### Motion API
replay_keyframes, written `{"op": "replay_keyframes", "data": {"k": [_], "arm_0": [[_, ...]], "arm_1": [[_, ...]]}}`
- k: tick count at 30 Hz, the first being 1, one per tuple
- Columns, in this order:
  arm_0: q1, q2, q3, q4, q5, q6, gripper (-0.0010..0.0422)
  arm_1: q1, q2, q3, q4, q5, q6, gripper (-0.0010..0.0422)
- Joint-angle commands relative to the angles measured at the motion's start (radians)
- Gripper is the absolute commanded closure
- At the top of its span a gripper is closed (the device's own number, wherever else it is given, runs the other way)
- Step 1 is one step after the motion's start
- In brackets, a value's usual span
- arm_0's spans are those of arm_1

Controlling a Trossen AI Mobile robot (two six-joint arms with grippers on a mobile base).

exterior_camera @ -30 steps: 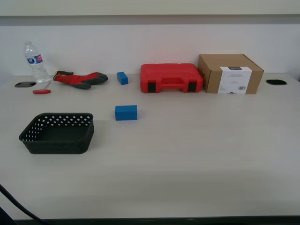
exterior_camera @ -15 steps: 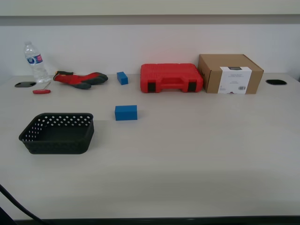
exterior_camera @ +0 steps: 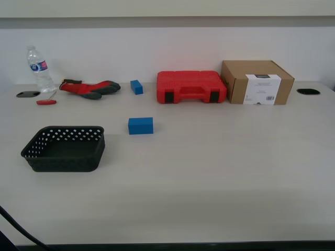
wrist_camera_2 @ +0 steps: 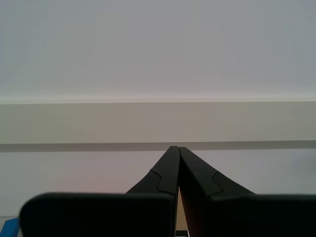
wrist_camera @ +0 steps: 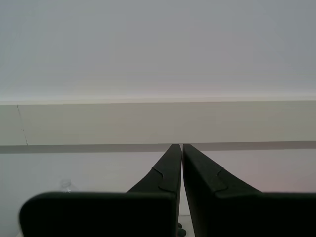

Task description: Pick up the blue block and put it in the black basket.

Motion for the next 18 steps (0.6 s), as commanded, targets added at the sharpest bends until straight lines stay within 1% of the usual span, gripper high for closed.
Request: {"op": "replay_keyframes", "data": {"k": [1, 3, 4, 5, 6, 7, 8, 9, 10, 13, 14, 16, 17, 18], "arm_0": [[0.000, 0.000, 0.001, 0.003, 0.000, 0.000, 0.0413], [0.000, 0.000, 0.001, 0.002, 0.000, 0.000, 0.0413], [0.000, 0.000, 0.001, 0.002, 0.000, 0.000, 0.0413], [0.000, 0.000, 0.001, 0.002, 0.000, 0.000, 0.0413], [0.000, 0.000, 0.001, 0.003, 0.000, 0.000, 0.0413], [0.000, 0.000, 0.001, 0.002, 0.000, 0.000, 0.0413], [0.000, 0.000, 0.001, 0.003, 0.000, 0.000, 0.0413], [0.000, 0.000, 0.001, 0.003, 0.000, 0.000, 0.0413], [0.000, 0.000, 0.001, 0.003, 0.000, 0.000, 0.0413], [0.000, 0.000, 0.001, 0.002, 0.000, 0.000, 0.0413], [0.000, 0.000, 0.001, 0.002, 0.000, 0.000, 0.0413], [0.000, 0.000, 0.001, 0.002, 0.000, 0.000, 0.0413], [0.000, 0.000, 0.001, 0.002, 0.000, 0.000, 0.0413], [0.000, 0.000, 0.001, 0.002, 0.000, 0.000, 0.0413]], "arm_1": [[0.000, 0.000, 0.001, 0.007, 0.000, -0.023, 0.0413], [0.000, 0.005, 0.001, 0.007, 0.033, -0.008, 0.0413], [0.000, 0.016, 0.002, 0.006, 0.071, 0.008, 0.0413], [-0.001, 0.039, 0.007, -0.005, 0.145, 0.048, 0.0413], [-0.002, 0.075, 0.018, -0.038, 0.256, 0.102, 0.0413], [-0.010, 0.114, 0.031, -0.081, 0.342, 0.122, 0.0413], [-0.025, 0.161, 0.048, -0.129, 0.389, 0.127, 0.0413], [-0.044, 0.211, 0.066, -0.178, 0.402, 0.153, 0.0413], [-0.066, 0.262, 0.087, -0.238, 0.394, 0.212, 0.0413], [-0.140, 0.444, 0.171, -0.442, 0.349, 0.468, 0.0413], [-0.164, 0.496, 0.196, -0.494, 0.344, 0.506, 0.0413], [-0.217, 0.612, 0.258, -0.594, 0.343, 0.515, 0.0413], [-0.249, 0.675, 0.292, -0.651, 0.335, 0.539, 0.0413], [-0.277, 0.729, 0.322, -0.703, 0.310, 0.574, 0.0413]]}}
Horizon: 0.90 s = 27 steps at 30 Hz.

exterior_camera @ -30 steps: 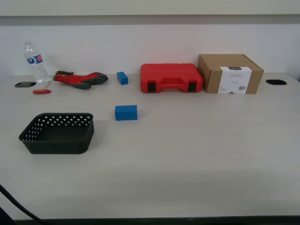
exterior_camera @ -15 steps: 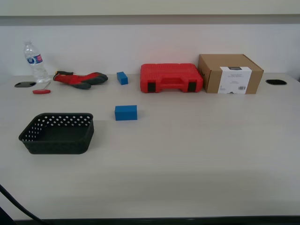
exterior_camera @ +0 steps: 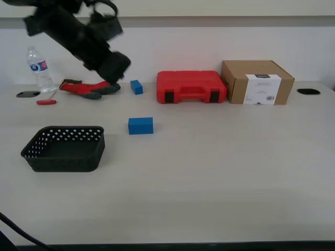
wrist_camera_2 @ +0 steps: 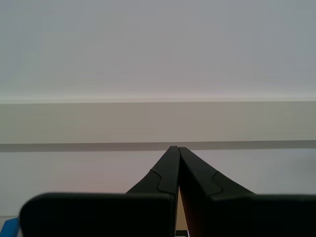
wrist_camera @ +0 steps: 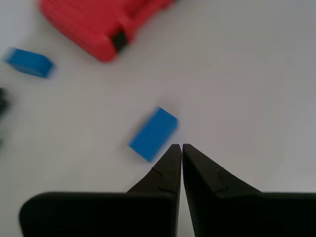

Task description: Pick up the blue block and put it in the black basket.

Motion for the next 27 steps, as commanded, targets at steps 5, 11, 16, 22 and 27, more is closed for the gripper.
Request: {"op": "replay_keyframes", "data": {"k": [5, 11, 16, 22, 27], "arm_0": [[0.000, 0.000, 0.001, 0.002, 0.000, 0.000, 0.0413], [0.000, 0.000, 0.001, 0.002, 0.000, 0.000, 0.0413], [0.000, 0.000, 0.001, 0.002, 0.000, 0.000, 0.0413], [0.001, 0.000, 0.001, 0.000, 0.000, 0.000, 0.0413], [0.000, 0.000, 0.001, 0.000, 0.000, 0.000, 0.0413]], "arm_1": [[-0.136, 0.284, 0.178, -0.257, -0.075, 0.106, 0.0412], [-0.154, 0.393, 0.319, -0.572, -0.086, 0.148, 0.0412], [-0.159, 0.388, 0.333, -0.457, -0.180, 0.220, 0.0412], [-0.151, 0.448, 0.441, -0.388, -0.184, 0.250, 0.0412], [-0.146, 0.596, 0.556, -0.447, -0.185, 0.252, 0.0412]]}}
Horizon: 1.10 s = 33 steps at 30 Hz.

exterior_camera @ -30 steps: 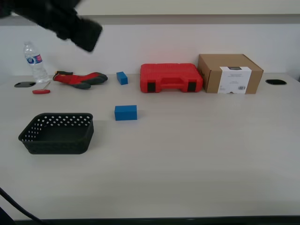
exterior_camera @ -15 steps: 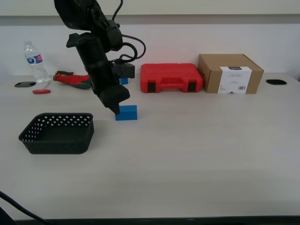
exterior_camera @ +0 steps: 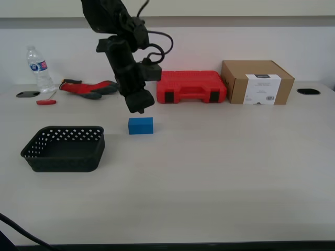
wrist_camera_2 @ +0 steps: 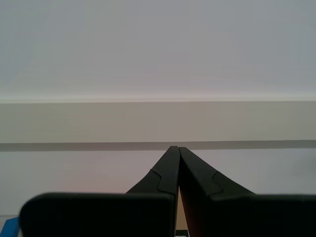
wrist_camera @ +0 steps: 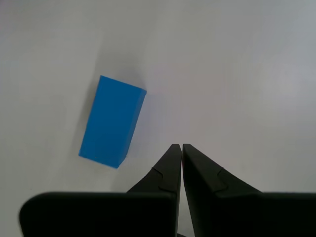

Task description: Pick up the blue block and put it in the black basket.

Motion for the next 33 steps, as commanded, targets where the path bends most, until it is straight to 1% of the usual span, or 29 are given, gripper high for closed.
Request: {"op": "replay_keyframes", "data": {"k": [1, 3, 4, 6, 12, 15, 17, 18, 19, 21, 25, 27, 29, 31, 32, 33], "arm_0": [[0.000, 0.000, 0.001, 0.003, 0.001, 0.000, 0.0413], [0.000, 0.000, 0.001, 0.002, 0.001, 0.000, 0.0413], [0.000, 0.000, 0.001, 0.002, 0.001, 0.000, 0.0413], [0.000, 0.000, 0.001, 0.003, 0.001, 0.000, 0.0413], [0.000, 0.000, 0.001, 0.002, 0.001, 0.000, 0.0413], [0.000, 0.000, 0.001, 0.002, 0.001, 0.000, 0.0413], [0.000, 0.000, 0.001, 0.002, 0.001, 0.000, 0.0413], [0.000, 0.000, 0.001, 0.002, 0.001, 0.000, 0.0413], [0.000, 0.000, 0.001, 0.002, 0.001, 0.000, 0.0413], [0.000, 0.000, 0.001, 0.002, 0.001, 0.000, 0.0413], [0.000, 0.000, 0.001, 0.002, 0.001, 0.000, 0.0413], [0.000, 0.000, 0.001, 0.002, 0.001, 0.000, 0.0413], [0.000, 0.000, 0.001, 0.002, 0.001, 0.000, 0.0413], [0.000, 0.000, 0.001, 0.002, 0.001, 0.000, 0.0413], [0.000, 0.000, 0.001, 0.002, 0.001, 0.000, 0.0413], [0.000, 0.000, 0.001, 0.002, 0.001, 0.000, 0.0413]], "arm_1": [[0.006, 0.096, 0.068, -0.053, 0.002, 0.006, 0.0412], [0.010, 0.151, 0.120, -0.118, -0.016, 0.006, 0.0412], [0.011, 0.173, 0.159, -0.178, -0.027, 0.005, 0.0412], [0.014, 0.185, 0.204, -0.247, -0.024, -0.002, 0.0412], [0.019, 0.170, 0.280, -0.284, -0.018, -0.001, 0.0412], [0.021, 0.170, 0.307, -0.329, -0.014, -0.017, 0.0412], [0.022, 0.170, 0.325, -0.383, -0.014, -0.039, 0.0405], [0.023, 0.169, 0.332, -0.402, -0.014, -0.052, 0.0394], [0.023, 0.169, 0.338, -0.416, -0.014, -0.063, 0.0378], [0.023, 0.169, 0.344, -0.425, -0.014, -0.075, 0.0323], [0.024, 0.170, 0.342, -0.378, -0.015, -0.065, 0.0176], [0.024, 0.170, 0.324, -0.307, -0.024, -0.060, 0.0099], [0.025, 0.170, 0.290, -0.183, -0.047, -0.056, 0.0037], [0.026, 0.170, 0.253, -0.062, -0.058, -0.045, 0.0007], [0.026, 0.170, 0.237, -0.011, -0.057, -0.034, 0.0014], [0.027, 0.170, 0.219, 0.032, -0.058, -0.009, 0.0029]]}}
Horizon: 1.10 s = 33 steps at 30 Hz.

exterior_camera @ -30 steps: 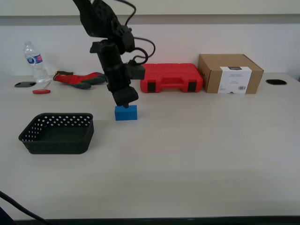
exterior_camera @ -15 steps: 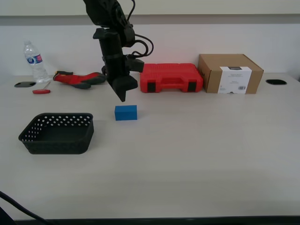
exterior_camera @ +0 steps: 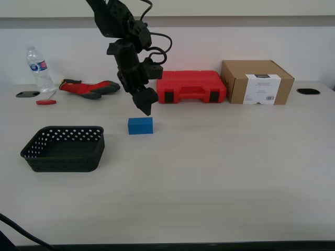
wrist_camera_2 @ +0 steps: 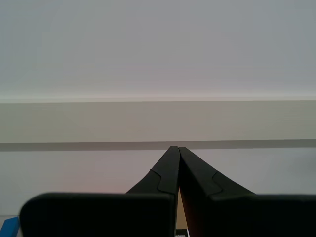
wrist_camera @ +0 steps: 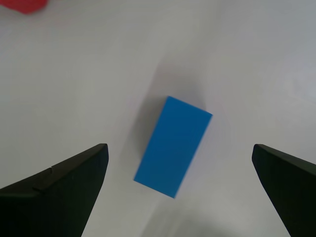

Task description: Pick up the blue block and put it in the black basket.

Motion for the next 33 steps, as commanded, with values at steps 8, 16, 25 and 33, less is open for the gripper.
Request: {"op": "replay_keyframes", "data": {"k": [8, 16, 25, 33], "arm_0": [[0.000, 0.000, 0.001, 0.005, 0.000, 0.000, 0.0413], [0.000, 0.000, 0.001, 0.003, 0.000, 0.000, 0.0413], [0.000, 0.000, 0.001, 0.003, 0.000, 0.000, 0.0413], [0.001, 0.000, 0.001, -0.002, 0.000, 0.000, 0.0413]], "arm_1": [[0.022, 0.130, -0.042, 0.064, -0.072, 0.093, 0.0142], [0.022, 0.116, 0.029, -0.021, -0.081, 0.085, 0.0099], [0.023, 0.103, 0.058, 0.018, -0.050, 0.119, 0.0045], [0.025, 0.267, 0.077, 0.079, -0.101, 0.152, 0.0115]]}}
